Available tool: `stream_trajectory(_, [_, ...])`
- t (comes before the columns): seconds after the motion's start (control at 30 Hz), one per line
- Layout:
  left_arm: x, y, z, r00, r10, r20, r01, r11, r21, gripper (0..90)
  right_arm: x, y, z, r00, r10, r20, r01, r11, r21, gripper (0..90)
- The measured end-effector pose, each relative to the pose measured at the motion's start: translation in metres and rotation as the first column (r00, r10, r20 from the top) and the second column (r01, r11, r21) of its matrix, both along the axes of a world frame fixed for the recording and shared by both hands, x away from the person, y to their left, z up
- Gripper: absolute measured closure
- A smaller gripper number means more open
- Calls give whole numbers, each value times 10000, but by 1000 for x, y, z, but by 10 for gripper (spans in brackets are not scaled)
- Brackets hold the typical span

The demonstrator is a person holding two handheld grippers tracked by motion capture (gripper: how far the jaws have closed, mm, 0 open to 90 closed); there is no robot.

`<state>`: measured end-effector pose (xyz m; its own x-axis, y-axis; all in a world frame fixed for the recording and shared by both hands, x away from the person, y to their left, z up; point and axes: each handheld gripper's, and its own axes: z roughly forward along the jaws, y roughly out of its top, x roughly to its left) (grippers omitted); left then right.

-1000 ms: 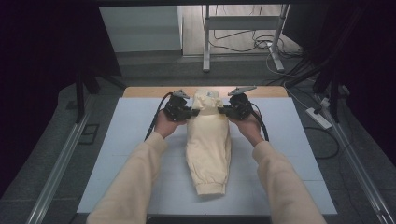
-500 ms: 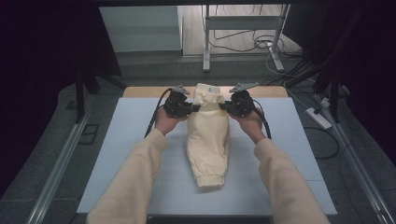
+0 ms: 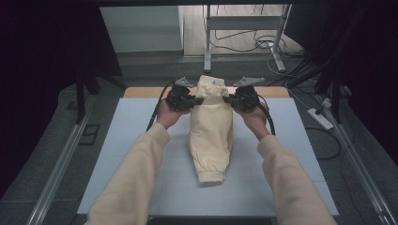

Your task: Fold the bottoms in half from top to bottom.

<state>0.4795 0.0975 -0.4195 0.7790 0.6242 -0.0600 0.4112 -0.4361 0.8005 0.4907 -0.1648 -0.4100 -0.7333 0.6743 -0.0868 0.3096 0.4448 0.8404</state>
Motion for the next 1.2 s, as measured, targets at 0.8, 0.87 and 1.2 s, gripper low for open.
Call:
stream_trajectory(0.8, [-23,-1,-35,9989,-322,-353,318,9994,-139,802,-18,-8,-36,9979,235,-604,-221,9995,247,811])
stream_trajectory(0.87, [-25,-1,-36,9987,-329,-398,323,9994,-157,802,-21,-8,-38,9979,248,-606,-234,9995,222,811])
stream_trajectory(1.2, [-32,1,-39,9984,-374,-434,367,9992,-165,802,-28,-7,-41,9963,332,-793,-304,9989,357,811])
